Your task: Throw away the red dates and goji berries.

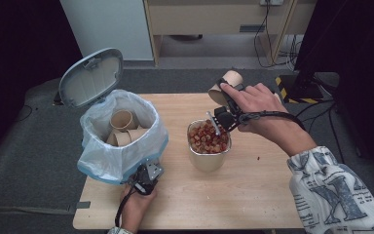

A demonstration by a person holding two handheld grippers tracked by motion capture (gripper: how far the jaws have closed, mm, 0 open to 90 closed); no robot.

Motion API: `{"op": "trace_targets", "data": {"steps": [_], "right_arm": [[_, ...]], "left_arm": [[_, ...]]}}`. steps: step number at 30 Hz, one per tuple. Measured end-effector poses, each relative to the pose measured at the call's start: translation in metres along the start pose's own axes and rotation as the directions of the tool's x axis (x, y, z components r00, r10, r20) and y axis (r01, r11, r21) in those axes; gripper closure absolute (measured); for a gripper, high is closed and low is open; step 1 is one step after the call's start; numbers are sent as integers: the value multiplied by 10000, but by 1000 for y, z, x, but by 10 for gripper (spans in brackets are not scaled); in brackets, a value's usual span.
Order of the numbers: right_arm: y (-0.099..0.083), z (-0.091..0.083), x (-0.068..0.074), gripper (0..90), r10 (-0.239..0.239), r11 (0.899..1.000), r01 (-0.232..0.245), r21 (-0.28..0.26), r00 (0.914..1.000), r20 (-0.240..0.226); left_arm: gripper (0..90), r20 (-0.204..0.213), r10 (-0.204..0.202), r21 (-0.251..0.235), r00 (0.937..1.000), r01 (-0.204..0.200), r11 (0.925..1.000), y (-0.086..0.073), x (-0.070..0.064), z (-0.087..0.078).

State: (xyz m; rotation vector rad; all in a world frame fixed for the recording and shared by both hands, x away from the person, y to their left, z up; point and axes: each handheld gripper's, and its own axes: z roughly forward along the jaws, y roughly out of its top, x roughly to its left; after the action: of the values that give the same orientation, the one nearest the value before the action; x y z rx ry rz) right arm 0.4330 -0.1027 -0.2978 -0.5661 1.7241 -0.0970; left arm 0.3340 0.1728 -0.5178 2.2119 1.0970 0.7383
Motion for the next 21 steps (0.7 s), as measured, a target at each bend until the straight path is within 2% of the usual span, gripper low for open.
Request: {"op": "trace_targets", "data": {"steps": [2,3,4,5,6,7,9,10,11,12,13,14,15,16,18,19,20,21], "right_arm": [[-1,0,-1,315,379,9993,-380,51,9991,178],[2,2,2,316,173,9997,-177,172,9996,235],[9,4,11,316,-411,9991,411,53,9991,-99],[18,7,22,317,-1327,9912,1324,-78,9898,-524],[24,8,31,317,-2000,9798,1997,-116,9776,-661],[26,9,34,317,-2056,9786,2055,-98,9760,-722],[21,9,27,316,-1172,9931,1173,-5,9923,-405],[19,10,25,317,-864,9962,866,44,9958,-305],[22,10,28,317,-1257,9921,1258,-25,9910,-456],[25,10,34,316,-1882,9821,1880,-105,9798,-682],[27,10,38,316,-2132,9770,2130,-116,9741,-755],[25,10,35,316,-1841,9829,1842,-46,9811,-591],[21,10,30,316,-1133,9935,1136,66,9929,-375],[19,11,28,316,-1046,9945,1049,57,9938,-387],[22,12,35,316,-1630,9866,1630,-52,9843,-677],[21,12,35,315,-1562,9877,1565,-10,9853,-690],[19,12,34,315,-1102,9938,1107,36,9918,-642],[16,12,33,314,-821,9966,826,49,9946,-629]], "left_arm": [[893,3,-2,6,10000,2,10000,0,0,0],[893,-12,7,15,10000,-7,10000,0,0,0],[893,-17,10,15,10000,-10,10000,0,0,0],[893,-18,18,17,10000,-18,10000,0,0,0],[893,-13,7,13,10000,-7,10000,0,0,0],[893,-2,-10,14,10000,10,10000,0,0,0],[893,-8,0,12,10000,0,10000,0,0,0],[893,-7,1,15,10000,-1,10000,0,0,0],[893,-7,3,12,10000,-3,10000,0,0,0],[893,-12,13,10,10000,-13,10000,0,0,0],[893,3,-1,17,10000,1,10000,0,0,0],[893,14,-24,15,10000,24,10000,0,1,0],[893,9,-12,17,10000,12,10000,0,0,0],[893,4,-5,21,10000,5,10000,0,0,0],[893,1,-5,6,10000,5,10000,0,0,0],[893,1,-5,6,10000,5,10000,0,0,0],[893,17,-32,14,10000,31,10000,0,1,0],[893,13,-3,15,10000,3,10000,0,1,0]]}}
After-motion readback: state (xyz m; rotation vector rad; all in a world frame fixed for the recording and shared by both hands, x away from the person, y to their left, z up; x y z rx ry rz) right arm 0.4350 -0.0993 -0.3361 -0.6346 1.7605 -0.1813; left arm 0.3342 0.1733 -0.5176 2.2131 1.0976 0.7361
